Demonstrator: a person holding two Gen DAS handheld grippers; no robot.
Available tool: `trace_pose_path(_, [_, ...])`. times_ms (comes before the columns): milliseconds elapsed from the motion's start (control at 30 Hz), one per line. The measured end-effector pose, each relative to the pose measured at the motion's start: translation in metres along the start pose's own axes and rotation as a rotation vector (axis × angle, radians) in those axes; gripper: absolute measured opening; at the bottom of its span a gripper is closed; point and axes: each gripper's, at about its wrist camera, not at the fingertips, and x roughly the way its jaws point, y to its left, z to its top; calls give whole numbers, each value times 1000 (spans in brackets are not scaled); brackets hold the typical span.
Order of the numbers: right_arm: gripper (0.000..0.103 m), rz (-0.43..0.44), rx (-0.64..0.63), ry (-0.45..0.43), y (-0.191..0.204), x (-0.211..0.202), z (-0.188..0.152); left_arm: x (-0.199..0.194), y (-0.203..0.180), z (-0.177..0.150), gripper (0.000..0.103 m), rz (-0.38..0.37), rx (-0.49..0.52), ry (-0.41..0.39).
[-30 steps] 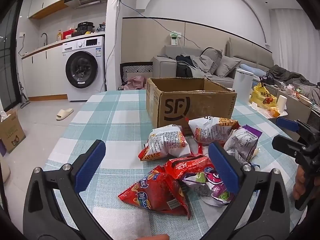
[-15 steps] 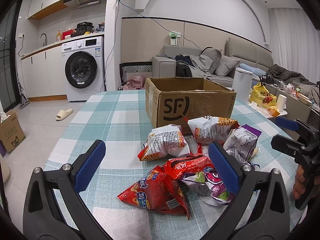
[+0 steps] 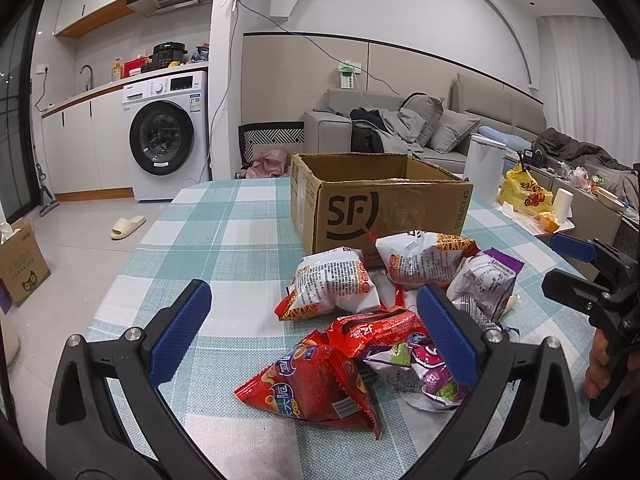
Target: Organize snacks
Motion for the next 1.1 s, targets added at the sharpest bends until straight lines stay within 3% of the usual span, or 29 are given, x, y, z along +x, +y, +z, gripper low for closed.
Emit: trace_pose_path(1100, [103, -2, 1, 3, -1, 1, -2, 0, 0, 0, 102, -1, -2, 2])
